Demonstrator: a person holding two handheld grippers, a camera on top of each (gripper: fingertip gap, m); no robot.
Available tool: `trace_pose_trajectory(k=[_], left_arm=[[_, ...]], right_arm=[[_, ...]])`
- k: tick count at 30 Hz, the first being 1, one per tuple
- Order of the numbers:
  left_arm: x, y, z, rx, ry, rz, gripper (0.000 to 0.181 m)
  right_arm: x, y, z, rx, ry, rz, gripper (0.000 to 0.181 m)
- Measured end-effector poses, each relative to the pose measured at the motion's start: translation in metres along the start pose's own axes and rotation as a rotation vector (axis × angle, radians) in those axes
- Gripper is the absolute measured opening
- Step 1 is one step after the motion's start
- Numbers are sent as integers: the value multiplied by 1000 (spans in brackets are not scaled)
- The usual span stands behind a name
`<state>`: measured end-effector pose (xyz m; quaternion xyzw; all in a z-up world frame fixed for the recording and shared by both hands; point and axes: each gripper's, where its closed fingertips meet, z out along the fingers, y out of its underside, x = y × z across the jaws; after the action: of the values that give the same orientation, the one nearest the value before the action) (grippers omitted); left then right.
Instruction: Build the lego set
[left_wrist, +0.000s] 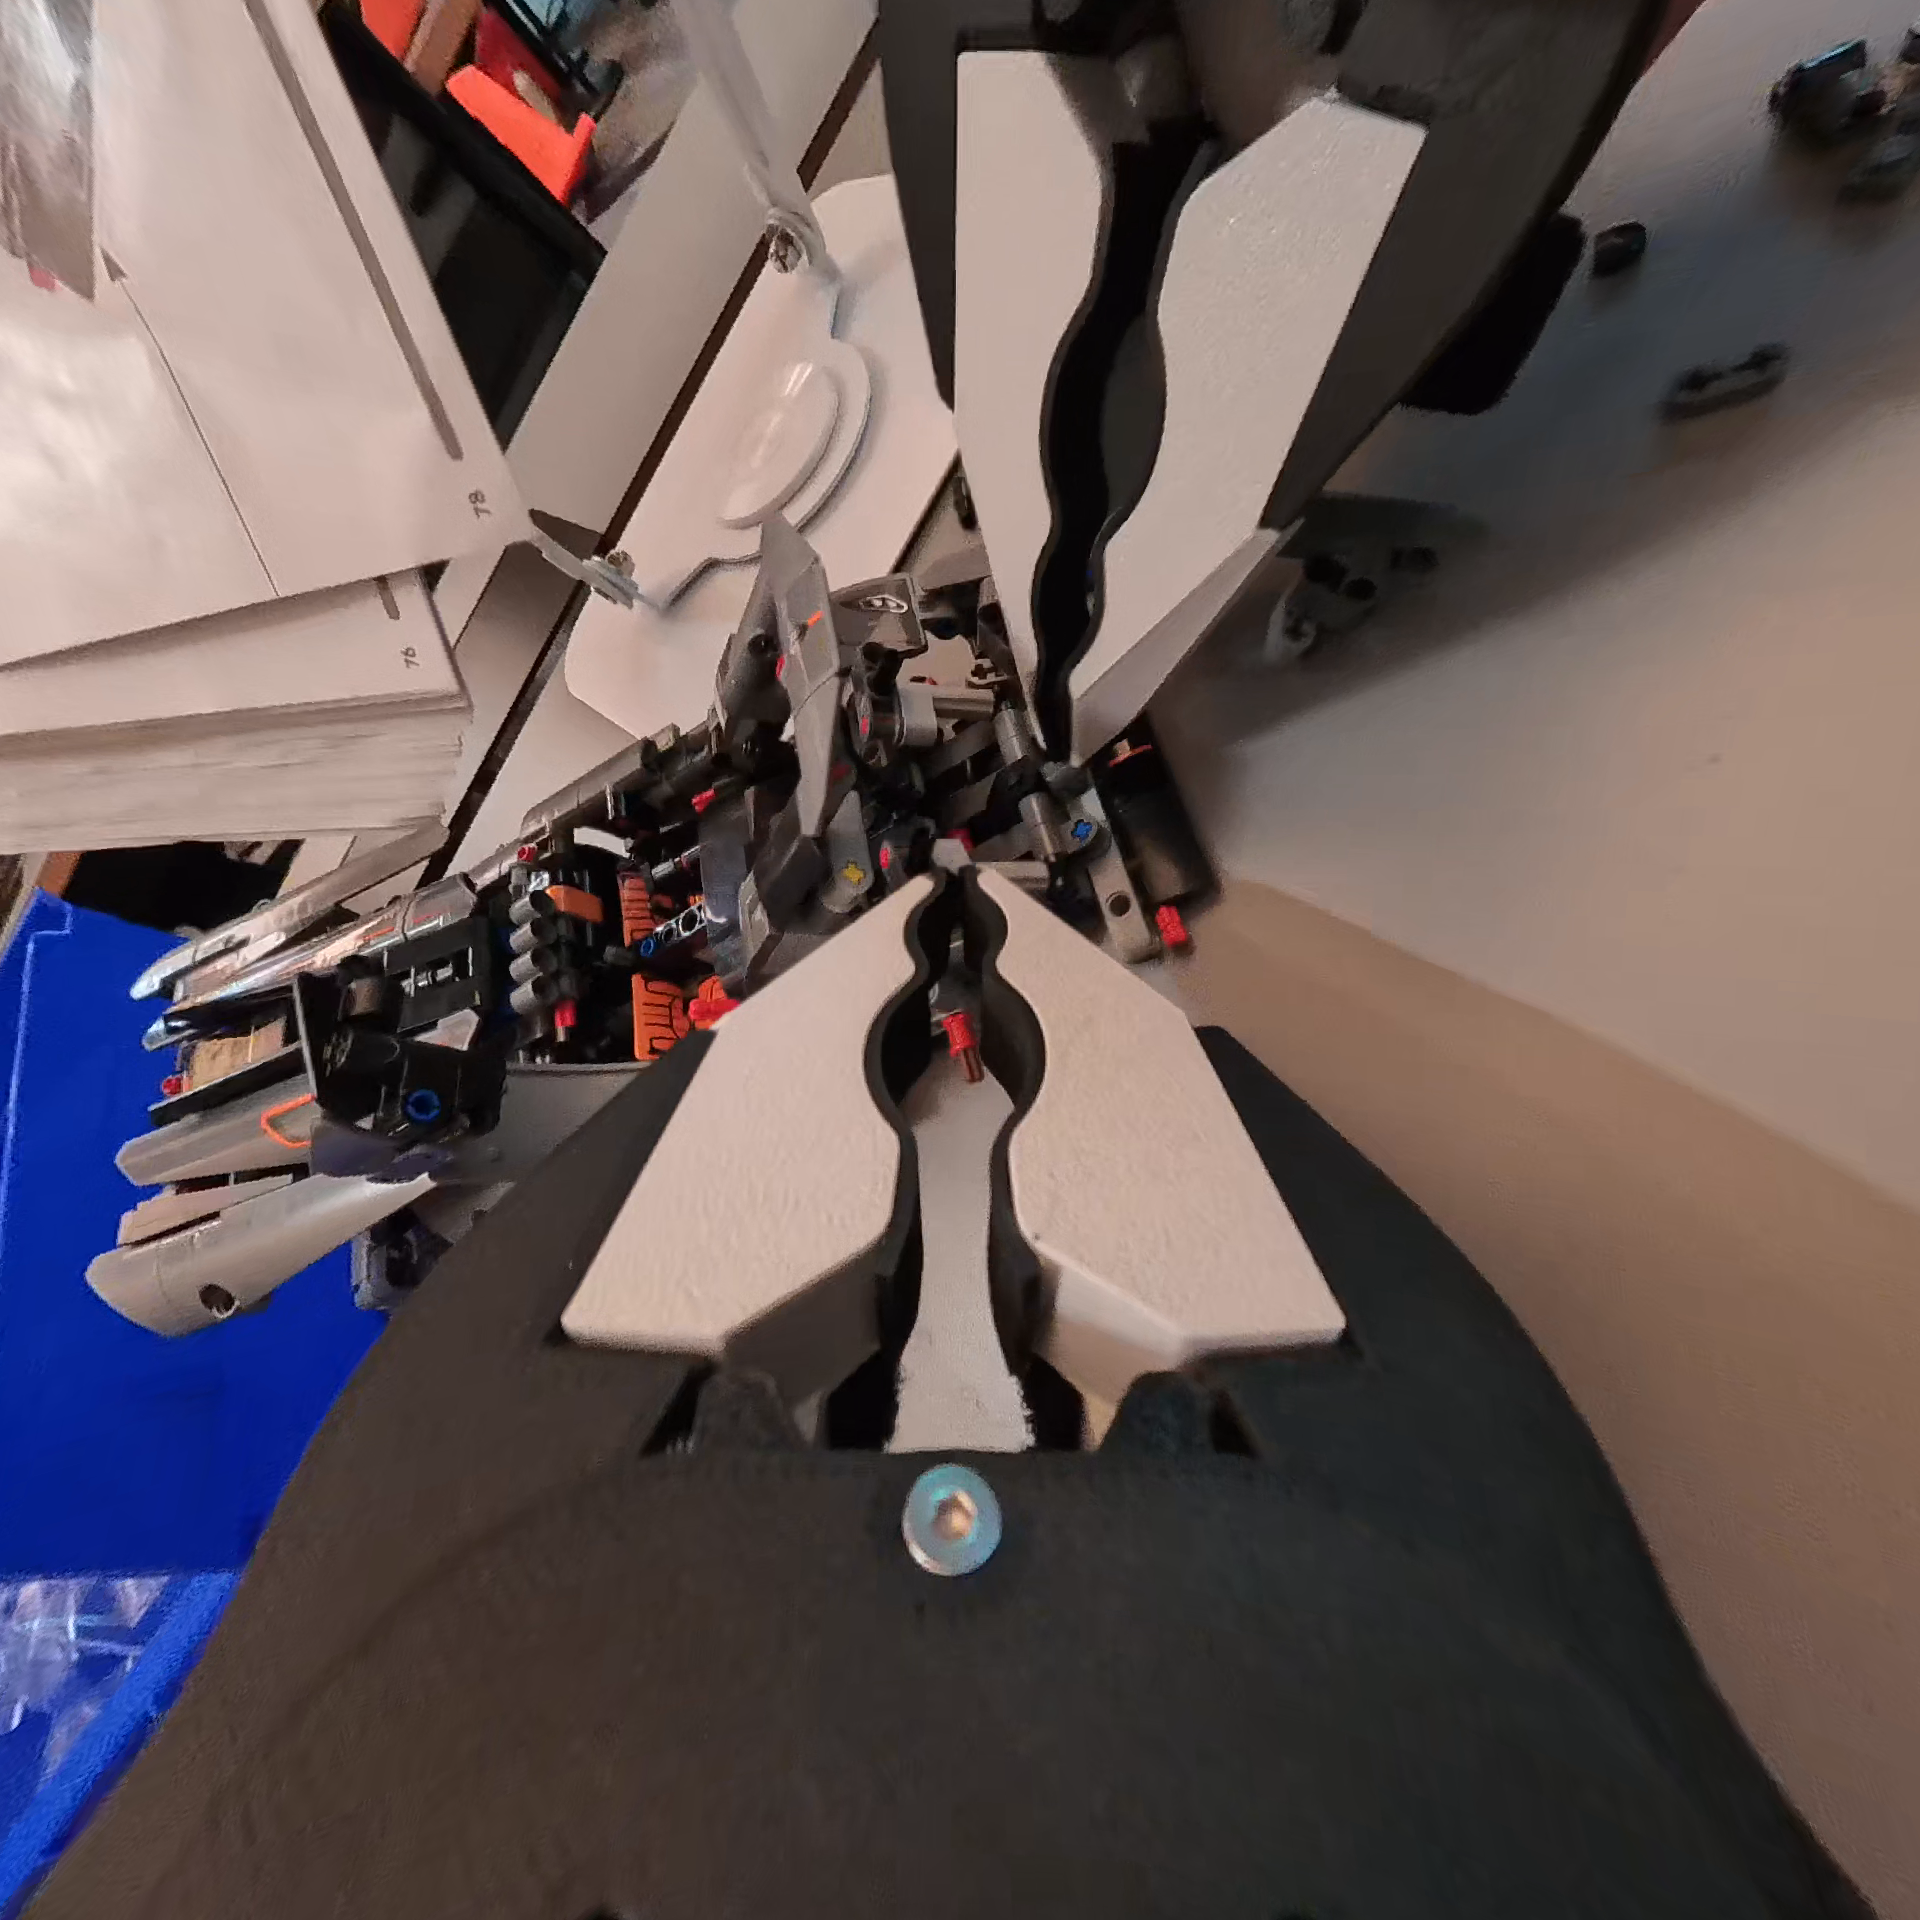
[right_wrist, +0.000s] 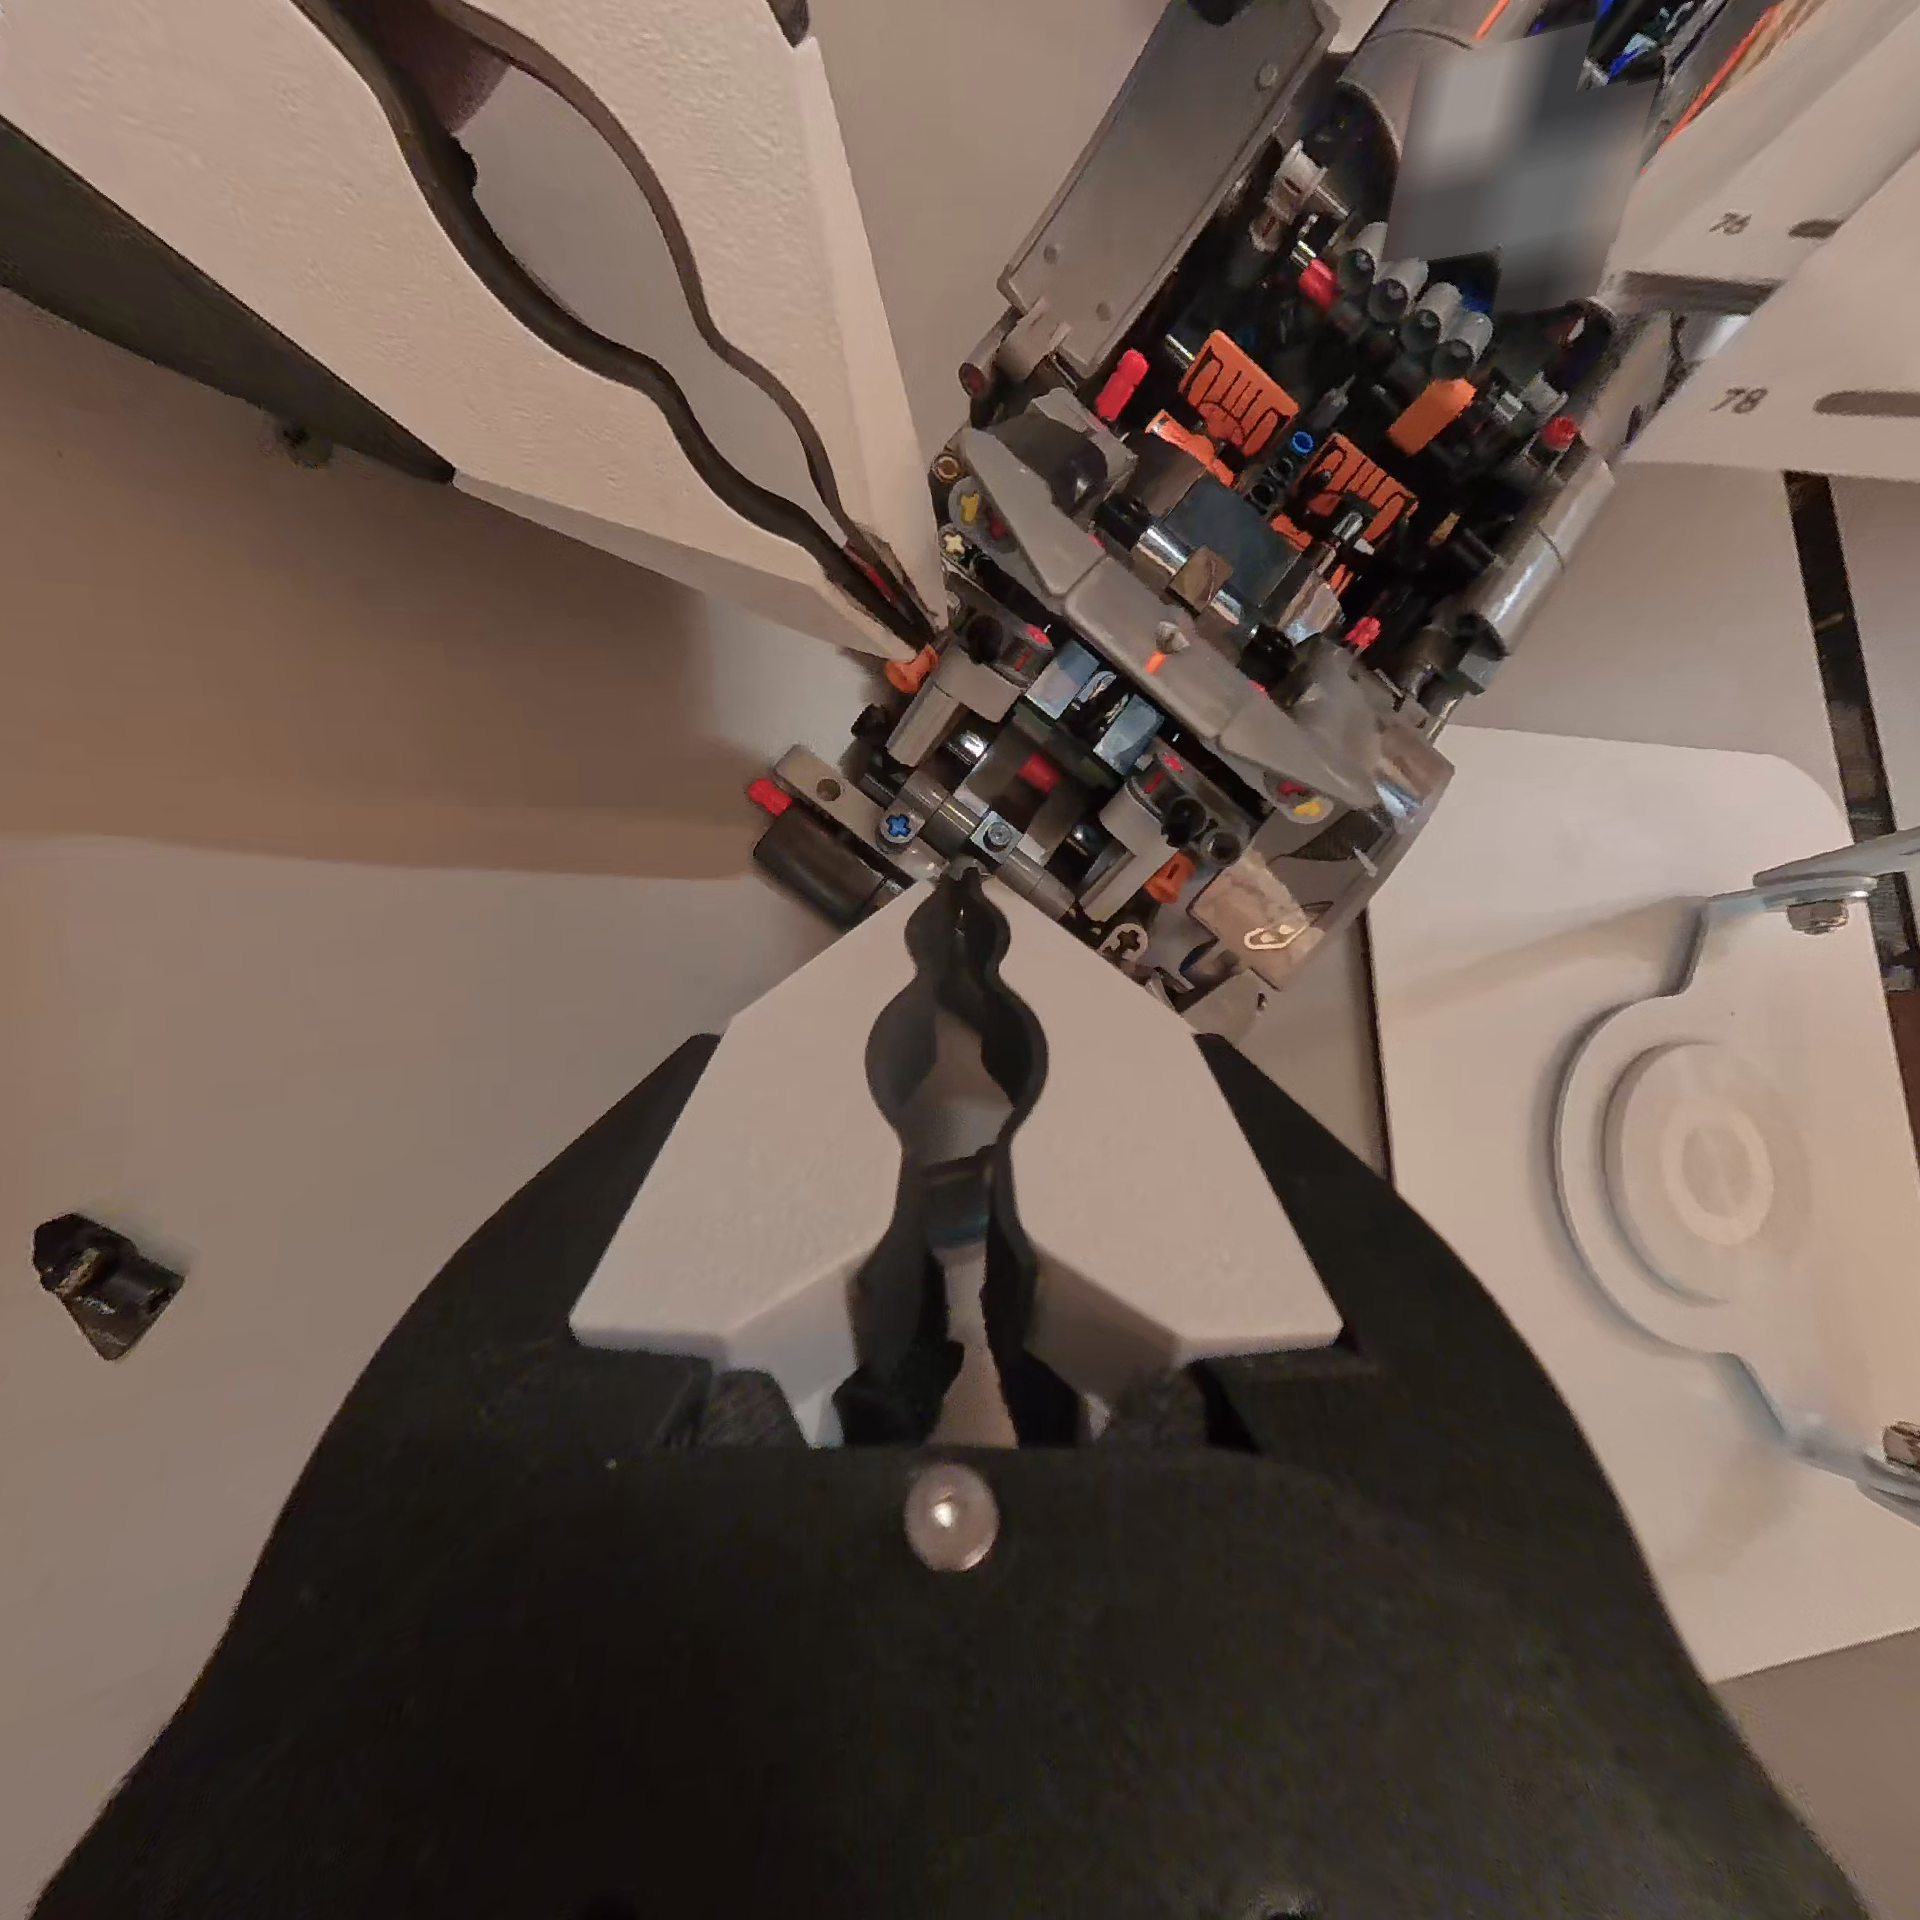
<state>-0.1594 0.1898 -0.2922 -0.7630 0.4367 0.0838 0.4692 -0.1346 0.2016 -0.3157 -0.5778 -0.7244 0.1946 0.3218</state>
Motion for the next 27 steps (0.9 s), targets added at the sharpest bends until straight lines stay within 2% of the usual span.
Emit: trace_pose_trajectory(k=[11,19,23,27], left_arm=[[-2,10,-6,4,60,-63,2],[0,11,1,-21,25,-21,0],[1,17,6,-37,38,-62,0],[-1,13,2,-14,30,-46,0]], right_arm=[[0,0,0,11,-19,25,0],[0,0,1,15,-23,35,0],[0,0,1,18,-24,38,0],[0,0,1,18,-26,40,0]])
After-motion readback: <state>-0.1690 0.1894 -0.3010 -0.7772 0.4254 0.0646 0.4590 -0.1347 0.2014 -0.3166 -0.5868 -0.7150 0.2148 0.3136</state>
